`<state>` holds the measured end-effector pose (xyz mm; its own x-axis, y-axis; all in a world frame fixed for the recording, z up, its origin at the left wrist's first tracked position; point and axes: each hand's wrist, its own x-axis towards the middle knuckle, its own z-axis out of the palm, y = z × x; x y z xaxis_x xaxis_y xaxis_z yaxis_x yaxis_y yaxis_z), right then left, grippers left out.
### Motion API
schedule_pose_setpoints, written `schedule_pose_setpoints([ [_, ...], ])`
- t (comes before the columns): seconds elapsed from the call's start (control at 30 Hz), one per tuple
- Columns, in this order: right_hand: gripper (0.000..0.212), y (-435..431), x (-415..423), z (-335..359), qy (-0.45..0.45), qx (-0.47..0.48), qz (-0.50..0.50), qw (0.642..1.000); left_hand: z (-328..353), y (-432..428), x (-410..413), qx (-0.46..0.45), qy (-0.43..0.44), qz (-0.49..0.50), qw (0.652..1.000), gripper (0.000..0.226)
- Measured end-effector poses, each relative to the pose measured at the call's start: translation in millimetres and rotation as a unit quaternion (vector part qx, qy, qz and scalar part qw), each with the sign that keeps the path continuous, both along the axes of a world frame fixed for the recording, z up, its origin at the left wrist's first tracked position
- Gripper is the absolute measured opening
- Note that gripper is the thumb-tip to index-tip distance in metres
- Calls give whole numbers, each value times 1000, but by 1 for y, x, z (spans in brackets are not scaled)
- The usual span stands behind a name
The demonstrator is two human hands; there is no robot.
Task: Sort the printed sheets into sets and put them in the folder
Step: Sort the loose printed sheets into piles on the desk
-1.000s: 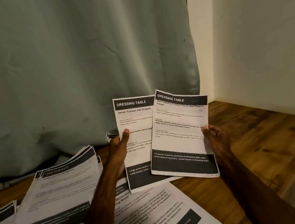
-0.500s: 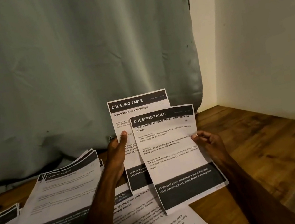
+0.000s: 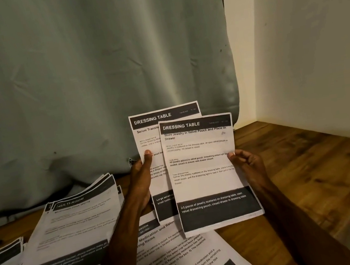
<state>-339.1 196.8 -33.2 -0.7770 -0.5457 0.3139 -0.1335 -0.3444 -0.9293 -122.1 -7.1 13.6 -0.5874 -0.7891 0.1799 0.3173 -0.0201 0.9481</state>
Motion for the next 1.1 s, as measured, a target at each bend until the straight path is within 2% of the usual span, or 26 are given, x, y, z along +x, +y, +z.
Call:
schedule_pose_setpoints([
  [0.27,17,-4,5,3,-23,-5,-47,999,11,36,-21,-32,-47,-63,996,30],
  [0.43,20,-8,8,2,-56,-16,-18,998,18,51,-27,-35,-52,-81,995,36],
  [0.57,19,-14,13,1,-69,-23,-27,997,22,53,-28,5,-49,-102,994,46],
  [0.63,22,-18,17,3,-57,-15,-40,997,24,51,-25,19,-46,-108,993,43],
  [0.87,38,-28,36,39,12,-1,-73,997,39,40,2,-51,-101,-18,993,7],
  [0.93,37,-32,46,58,44,-7,-65,997,52,35,17,-75,-101,5,992,17],
  [1.0,43,-38,62,74,46,-21,-18,999,68,28,39,-96,-101,35,990,28],
  [1.1,45,-47,97,96,18,-8,84,996,90,16,80,-120,-70,76,987,22],
])
